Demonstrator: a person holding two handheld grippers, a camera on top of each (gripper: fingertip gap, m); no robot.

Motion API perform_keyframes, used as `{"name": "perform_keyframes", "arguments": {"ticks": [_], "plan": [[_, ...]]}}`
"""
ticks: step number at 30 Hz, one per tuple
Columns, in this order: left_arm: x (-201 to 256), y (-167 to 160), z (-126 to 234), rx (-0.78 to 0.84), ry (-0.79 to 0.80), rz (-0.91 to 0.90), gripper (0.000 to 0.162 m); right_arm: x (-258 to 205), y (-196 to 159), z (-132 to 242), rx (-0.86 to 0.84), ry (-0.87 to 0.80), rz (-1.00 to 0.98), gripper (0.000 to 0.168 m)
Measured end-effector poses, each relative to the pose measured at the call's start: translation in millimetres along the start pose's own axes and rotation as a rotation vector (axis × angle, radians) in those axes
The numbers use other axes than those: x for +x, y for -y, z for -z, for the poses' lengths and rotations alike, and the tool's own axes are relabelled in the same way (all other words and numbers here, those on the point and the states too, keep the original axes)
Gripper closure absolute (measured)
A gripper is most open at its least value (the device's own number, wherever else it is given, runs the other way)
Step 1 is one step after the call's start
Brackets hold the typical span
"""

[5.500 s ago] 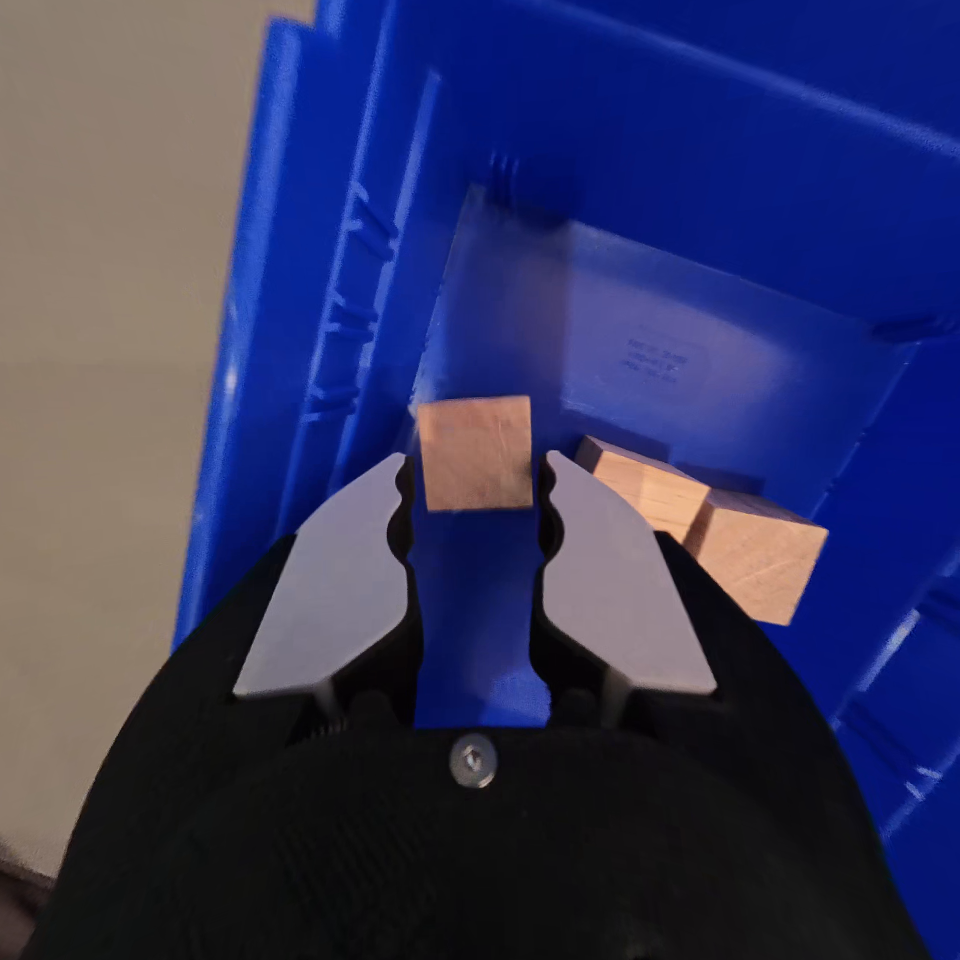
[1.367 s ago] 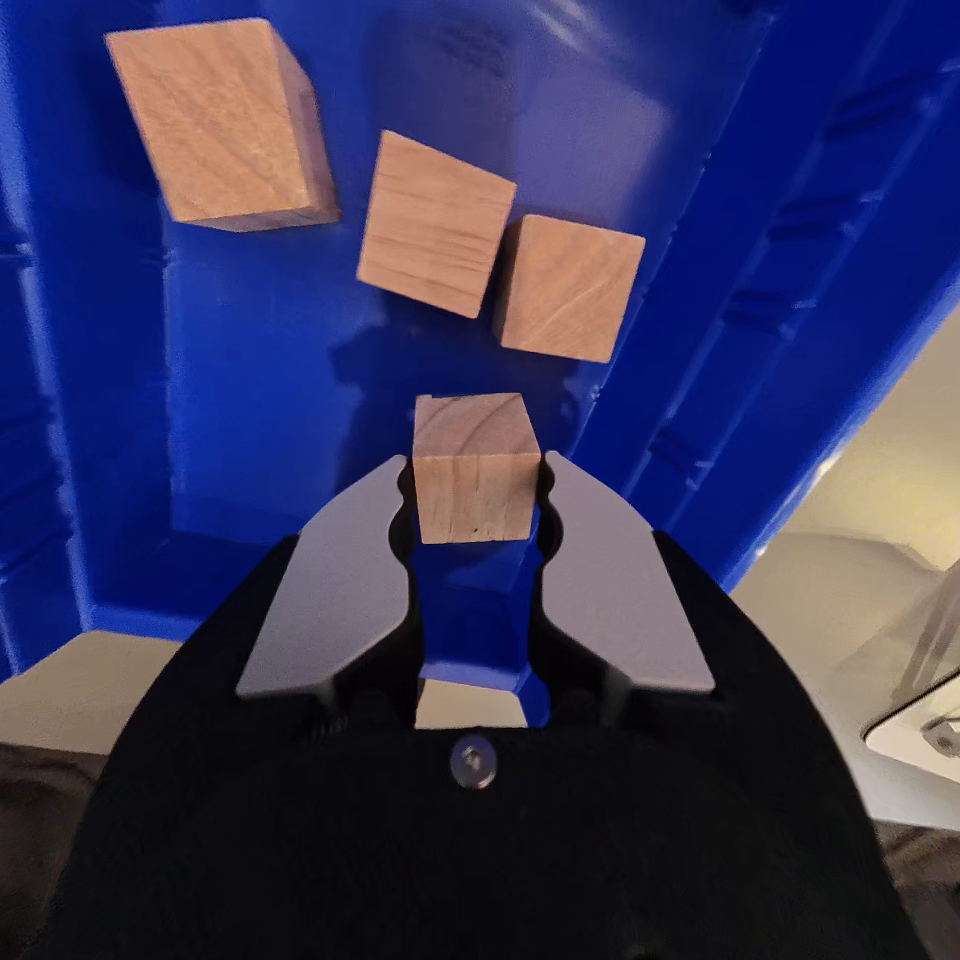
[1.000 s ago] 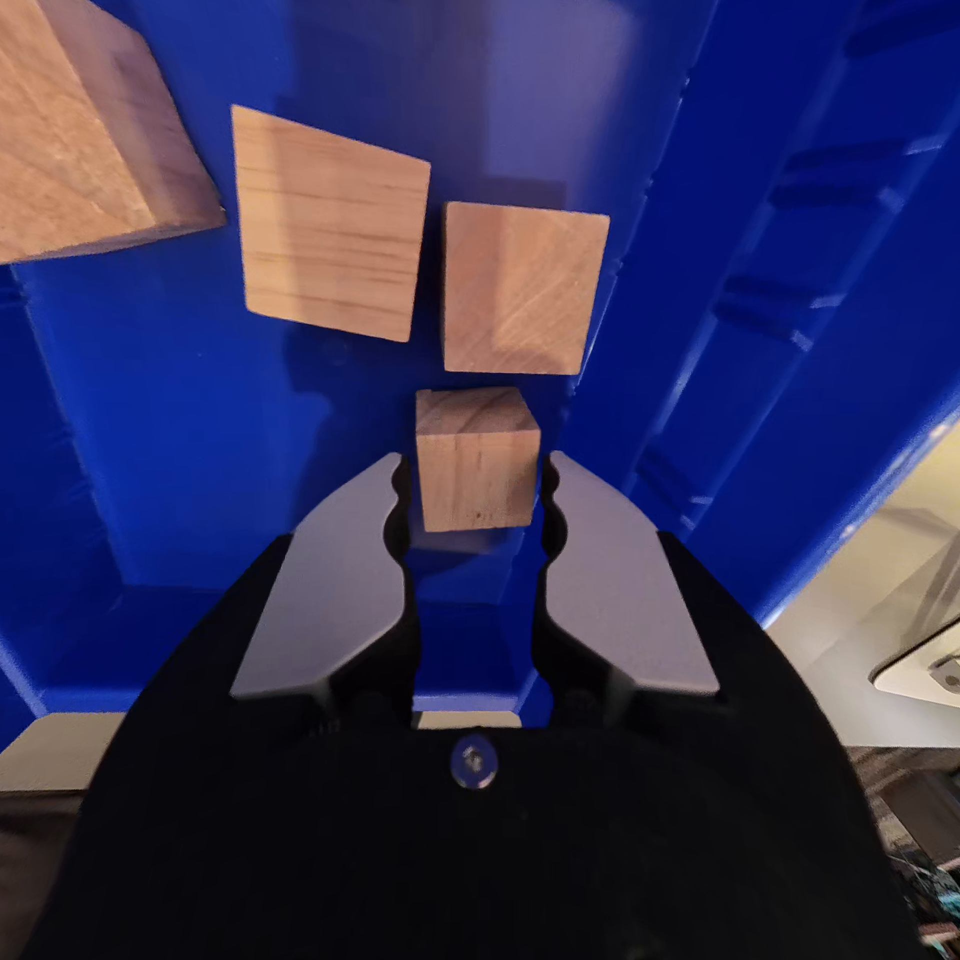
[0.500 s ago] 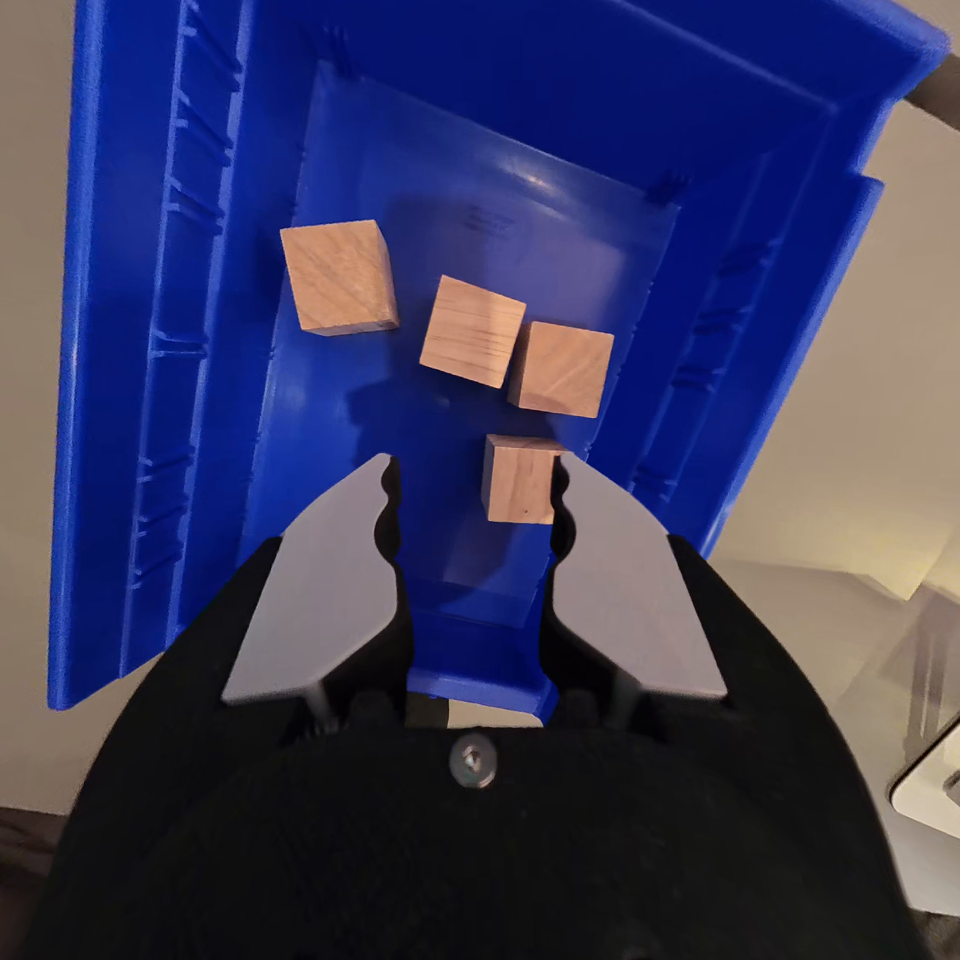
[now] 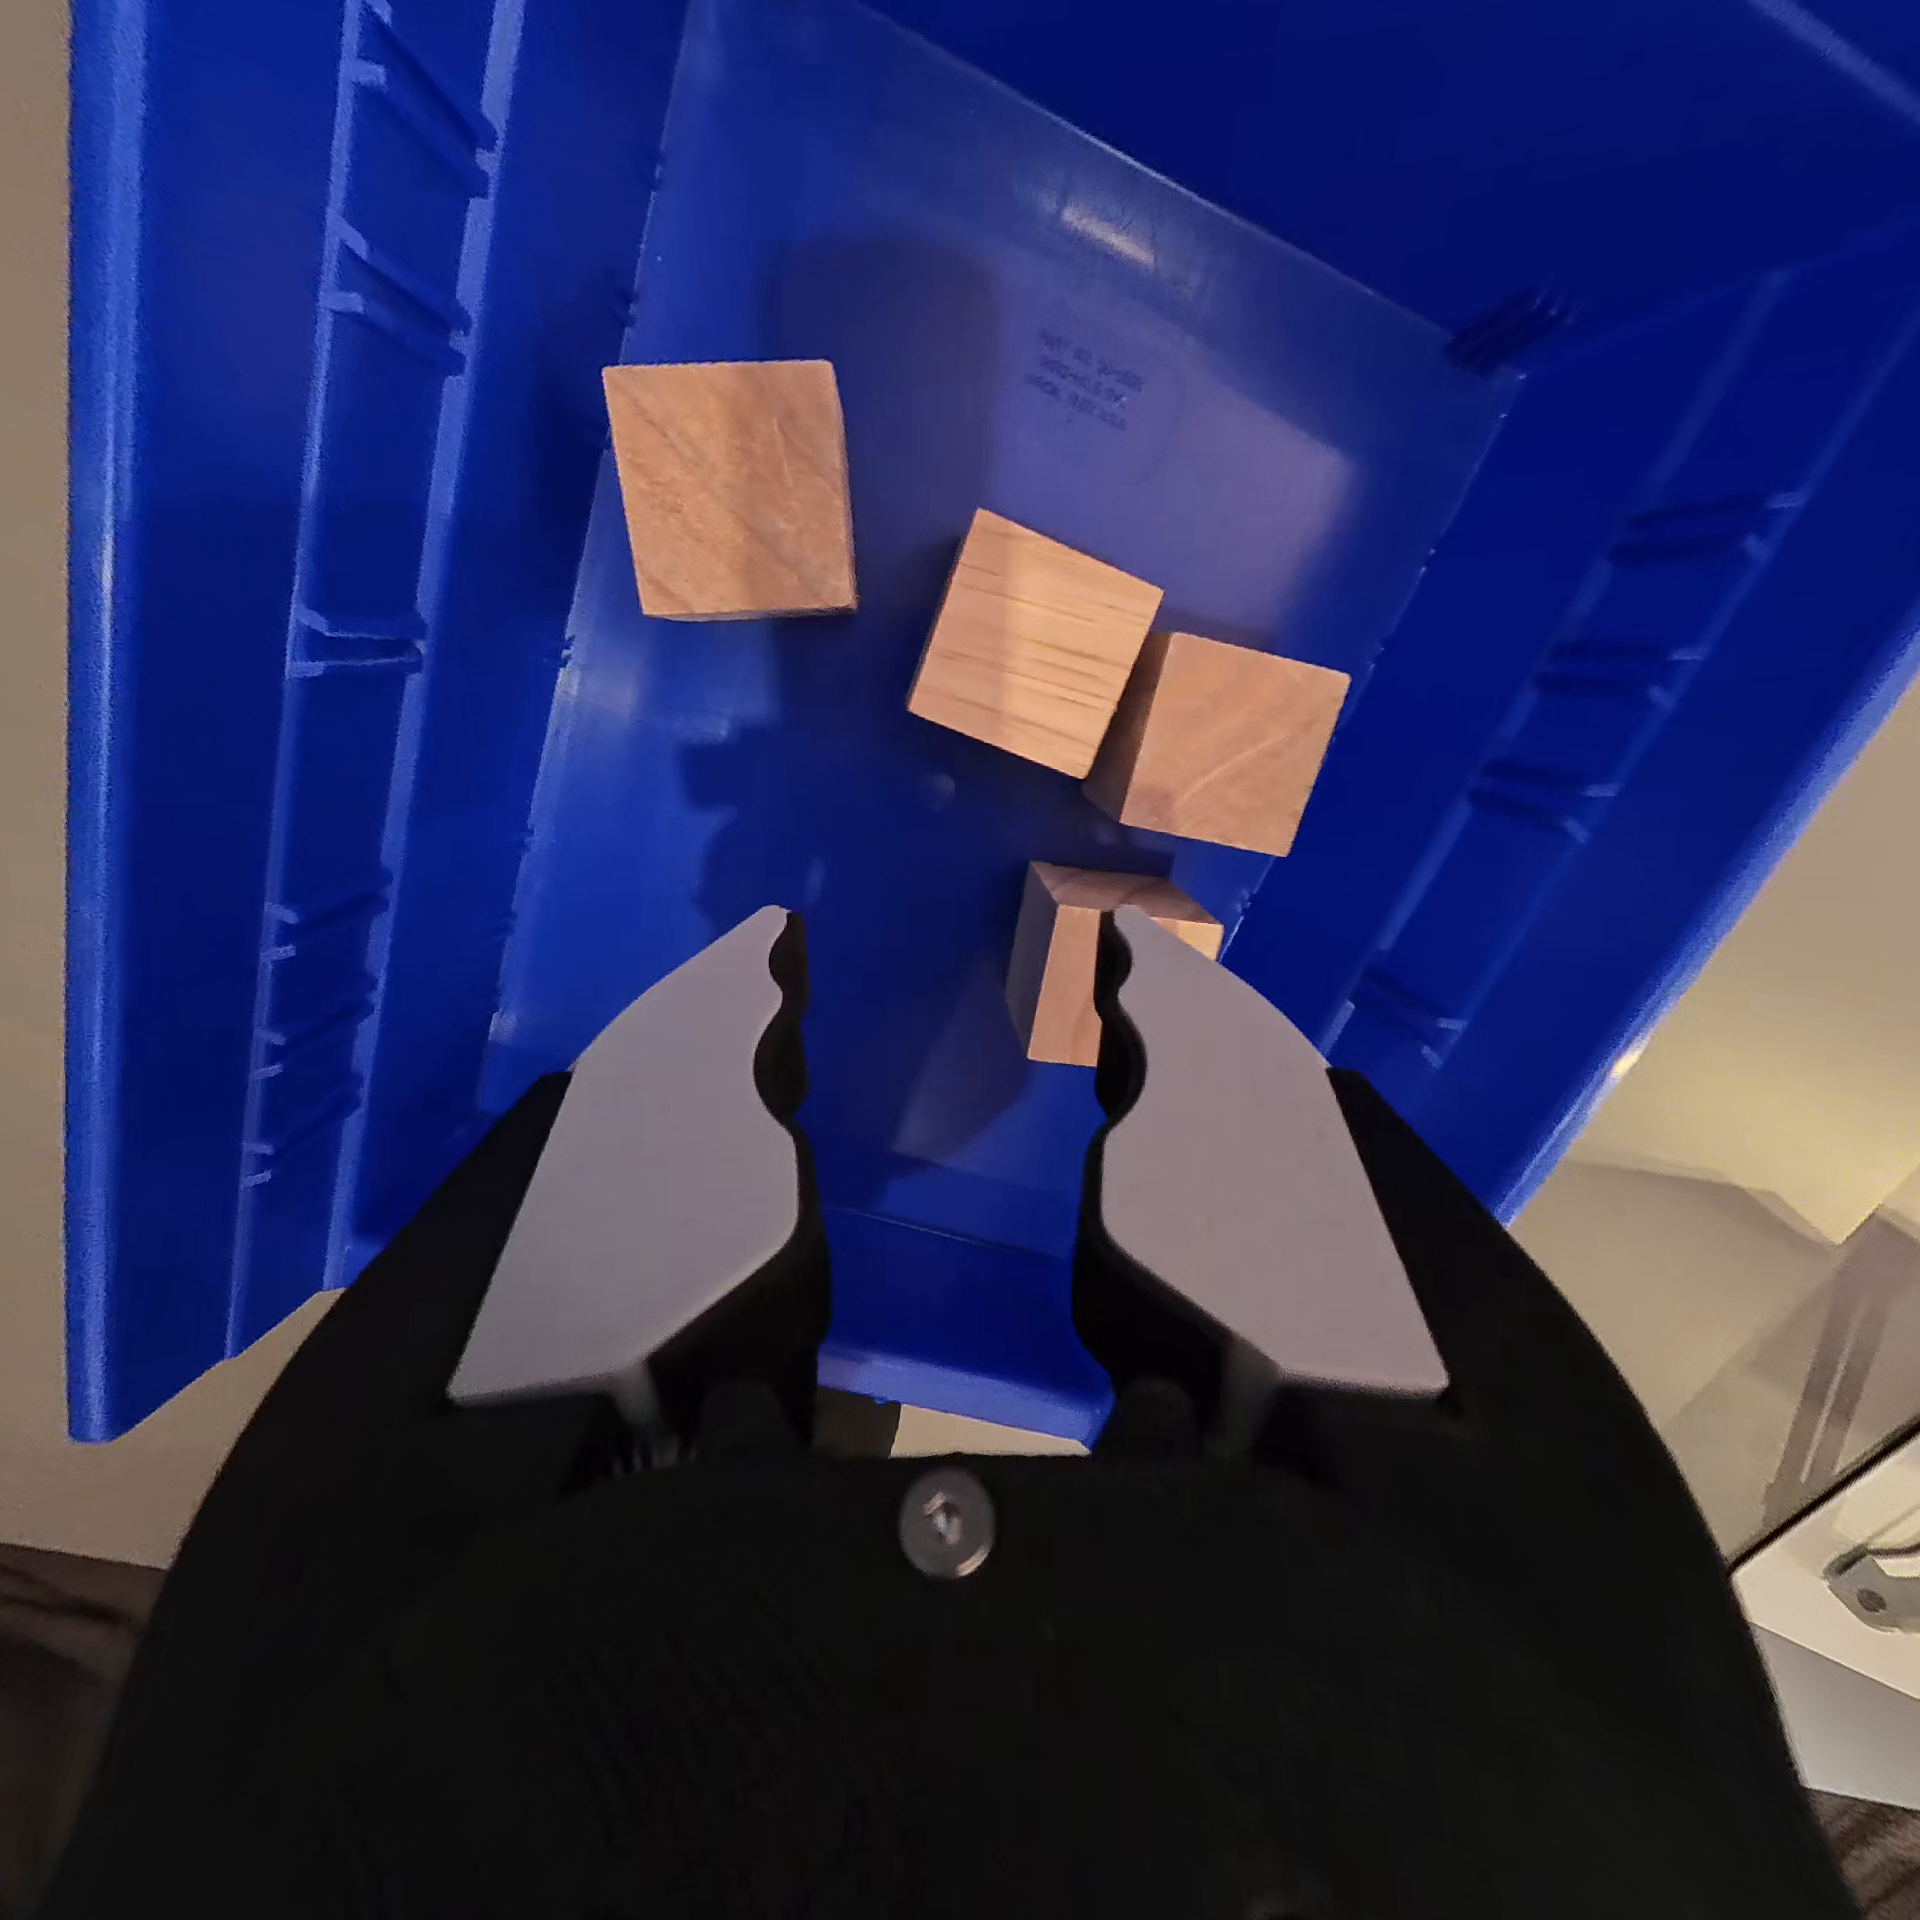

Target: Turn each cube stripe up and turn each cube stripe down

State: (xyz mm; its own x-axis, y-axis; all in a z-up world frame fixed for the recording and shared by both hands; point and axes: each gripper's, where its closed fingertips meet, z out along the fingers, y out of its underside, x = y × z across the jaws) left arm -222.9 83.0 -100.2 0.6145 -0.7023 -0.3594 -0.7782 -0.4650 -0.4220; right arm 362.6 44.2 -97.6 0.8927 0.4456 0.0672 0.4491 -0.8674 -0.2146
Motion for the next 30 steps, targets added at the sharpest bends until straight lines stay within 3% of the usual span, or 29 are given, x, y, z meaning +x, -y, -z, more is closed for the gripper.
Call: {"name": "perform_keyframes", "arguments": {"ticks": [15, 23, 30], "plan": [[7.1, -13.4, -30.6, -0.111, -0.064, 0.009, 0.096, -7.8, -1.8, -6.2, -0.044, -0.002, 0.048, 0.113], [16.2, -21.9, -29.6, -0.153, -0.126, 0.066, 0.103, -11.8, -1.9, -9.0, -0.06, -0.003, 0.064, 0.115], [23.5, -38.0, -25.2, -0.274, -0.118, -0.013, 0.11, -14.0, -1.4, -8.7, -0.063, -0.007, 0.081, 0.116]]}}
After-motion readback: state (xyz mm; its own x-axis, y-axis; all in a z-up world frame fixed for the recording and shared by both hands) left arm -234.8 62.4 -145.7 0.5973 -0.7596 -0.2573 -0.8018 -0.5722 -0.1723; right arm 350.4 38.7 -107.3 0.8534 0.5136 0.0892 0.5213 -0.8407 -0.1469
